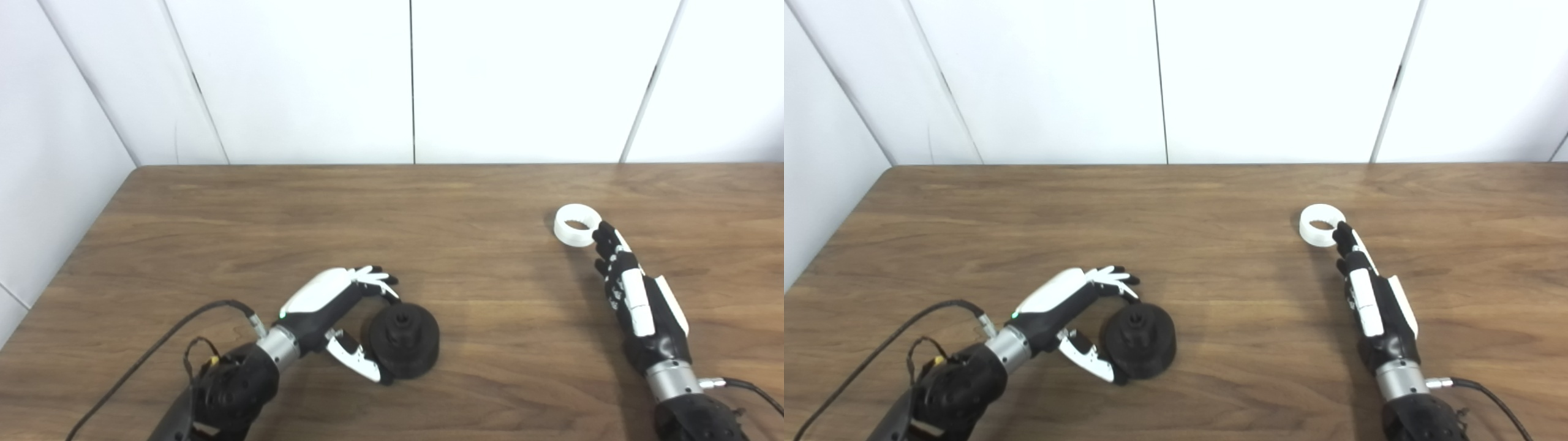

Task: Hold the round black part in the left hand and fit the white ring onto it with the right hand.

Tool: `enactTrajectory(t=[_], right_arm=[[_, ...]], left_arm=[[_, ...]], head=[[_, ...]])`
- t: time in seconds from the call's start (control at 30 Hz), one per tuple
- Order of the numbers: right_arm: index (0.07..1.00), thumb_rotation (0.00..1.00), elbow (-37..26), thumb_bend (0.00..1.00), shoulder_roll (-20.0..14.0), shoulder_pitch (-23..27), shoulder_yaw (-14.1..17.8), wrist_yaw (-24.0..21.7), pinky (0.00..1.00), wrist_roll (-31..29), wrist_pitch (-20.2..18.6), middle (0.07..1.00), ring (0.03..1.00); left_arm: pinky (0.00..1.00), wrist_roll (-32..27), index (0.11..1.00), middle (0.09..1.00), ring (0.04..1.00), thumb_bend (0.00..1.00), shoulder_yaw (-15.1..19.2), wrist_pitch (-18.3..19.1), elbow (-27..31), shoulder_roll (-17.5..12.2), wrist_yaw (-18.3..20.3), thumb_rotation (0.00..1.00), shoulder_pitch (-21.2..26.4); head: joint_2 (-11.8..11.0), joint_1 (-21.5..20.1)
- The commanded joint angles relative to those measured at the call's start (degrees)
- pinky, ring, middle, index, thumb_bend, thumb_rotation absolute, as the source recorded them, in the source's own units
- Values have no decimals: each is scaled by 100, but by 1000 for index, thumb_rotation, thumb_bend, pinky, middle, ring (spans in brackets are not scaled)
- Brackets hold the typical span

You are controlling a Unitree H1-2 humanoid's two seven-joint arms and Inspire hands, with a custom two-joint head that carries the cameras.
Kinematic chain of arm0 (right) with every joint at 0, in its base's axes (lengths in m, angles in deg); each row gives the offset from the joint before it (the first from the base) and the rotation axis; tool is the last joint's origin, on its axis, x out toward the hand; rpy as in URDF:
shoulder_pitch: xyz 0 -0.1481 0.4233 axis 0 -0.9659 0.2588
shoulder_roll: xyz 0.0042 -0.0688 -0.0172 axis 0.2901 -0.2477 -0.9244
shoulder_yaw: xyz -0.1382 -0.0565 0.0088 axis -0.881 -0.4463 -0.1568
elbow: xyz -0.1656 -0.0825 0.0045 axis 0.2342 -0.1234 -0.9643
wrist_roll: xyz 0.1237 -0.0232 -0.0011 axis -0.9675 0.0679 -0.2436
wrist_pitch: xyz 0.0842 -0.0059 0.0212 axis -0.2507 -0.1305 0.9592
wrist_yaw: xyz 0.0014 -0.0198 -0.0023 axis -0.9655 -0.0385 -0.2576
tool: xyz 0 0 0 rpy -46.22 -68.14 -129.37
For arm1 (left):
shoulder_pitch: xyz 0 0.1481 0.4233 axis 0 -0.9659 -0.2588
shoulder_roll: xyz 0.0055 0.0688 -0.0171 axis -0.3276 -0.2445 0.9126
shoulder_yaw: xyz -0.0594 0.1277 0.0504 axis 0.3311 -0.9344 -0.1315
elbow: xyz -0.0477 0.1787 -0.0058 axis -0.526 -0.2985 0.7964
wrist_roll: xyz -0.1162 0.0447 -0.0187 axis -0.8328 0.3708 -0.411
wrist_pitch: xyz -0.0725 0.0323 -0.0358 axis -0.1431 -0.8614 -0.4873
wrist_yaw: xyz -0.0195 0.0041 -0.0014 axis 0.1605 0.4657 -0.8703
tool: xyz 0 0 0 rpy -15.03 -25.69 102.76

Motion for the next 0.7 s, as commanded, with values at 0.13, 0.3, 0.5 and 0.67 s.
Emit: enactTrajectory(t=[0.13, 0.3, 0.5, 0.67], right_arm=[[981, 1000, -113, 670, 43, 30, -24, 51, 1000, 1, 123, 976, 1000], [980, 1000, -116, 679, 43, 50, -7, 56, 1000, -17, 105, 976, 1000], [978, 1000, -134, 694, 31, 72, 12, 84, 1000, 12, 66, 974, 1000], [976, 1000, -182, 685, 7, 109, 61, 87, 1000, -31, 56, 973, 1000]], left_arm=[[993, 117, 591, 898, 971, 844, -140, -341, 364, 85, -54, 258, -41], [1000, 152, 591, 909, 986, 835, -267, -311, 534, 155, 46, 271, -159], [1000, 201, 594, 915, 991, 819, -373, -299, 731, 214, 170, 266, -271], [1000, 253, 598, 915, 992, 810, -382, -321, 741, 268, 200, 250, -310]], head=[[31, -34], [53, -60], [68, -108], [87, -105]])
